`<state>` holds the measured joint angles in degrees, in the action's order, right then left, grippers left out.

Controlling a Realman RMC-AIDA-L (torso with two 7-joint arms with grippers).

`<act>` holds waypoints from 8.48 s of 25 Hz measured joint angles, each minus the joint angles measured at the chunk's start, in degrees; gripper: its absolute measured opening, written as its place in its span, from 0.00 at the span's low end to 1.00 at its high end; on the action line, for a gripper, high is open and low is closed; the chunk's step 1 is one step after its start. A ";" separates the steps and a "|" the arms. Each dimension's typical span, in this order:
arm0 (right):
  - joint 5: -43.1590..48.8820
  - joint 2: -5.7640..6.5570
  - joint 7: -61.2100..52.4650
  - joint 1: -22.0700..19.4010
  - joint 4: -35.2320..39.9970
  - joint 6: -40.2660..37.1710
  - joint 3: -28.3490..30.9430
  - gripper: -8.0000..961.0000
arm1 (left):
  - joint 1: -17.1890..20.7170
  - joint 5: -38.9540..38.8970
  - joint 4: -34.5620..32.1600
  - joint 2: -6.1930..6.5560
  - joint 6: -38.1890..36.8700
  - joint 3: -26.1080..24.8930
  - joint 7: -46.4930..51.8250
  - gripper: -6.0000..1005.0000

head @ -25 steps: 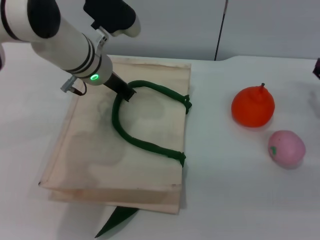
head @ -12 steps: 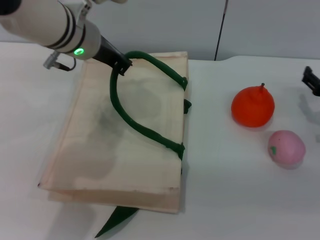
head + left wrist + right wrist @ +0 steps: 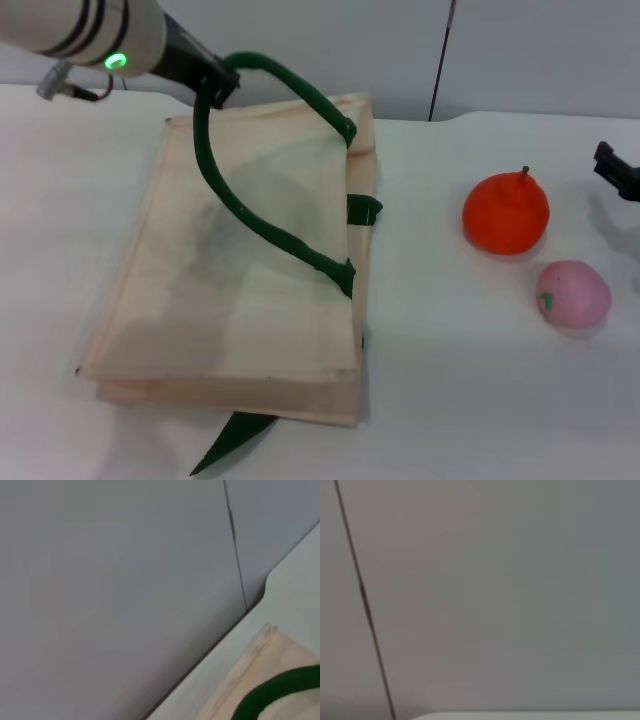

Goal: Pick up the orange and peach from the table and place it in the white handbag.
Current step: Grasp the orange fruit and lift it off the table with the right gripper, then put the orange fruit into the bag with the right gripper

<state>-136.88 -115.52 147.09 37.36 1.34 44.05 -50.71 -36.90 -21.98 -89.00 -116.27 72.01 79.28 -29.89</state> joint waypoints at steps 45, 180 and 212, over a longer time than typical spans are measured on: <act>56.38 -0.96 -68.06 -15.68 53.75 6.70 -15.35 0.90 | 2.40 3.85 -15.58 0.05 7.45 -0.80 0.18 0.12; 51.47 -0.98 -75.58 4.98 45.43 18.00 -38.28 0.20 | -2.02 3.31 -23.70 -0.10 7.43 1.39 0.16 0.12; 46.09 -0.81 -66.30 15.07 28.86 12.64 -39.27 0.21 | -2.73 3.09 -26.66 -0.17 6.79 1.40 1.61 0.12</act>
<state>-90.79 -116.33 80.79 52.42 30.20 56.69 -89.98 -39.64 -18.90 -115.67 -116.44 78.80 80.68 -28.28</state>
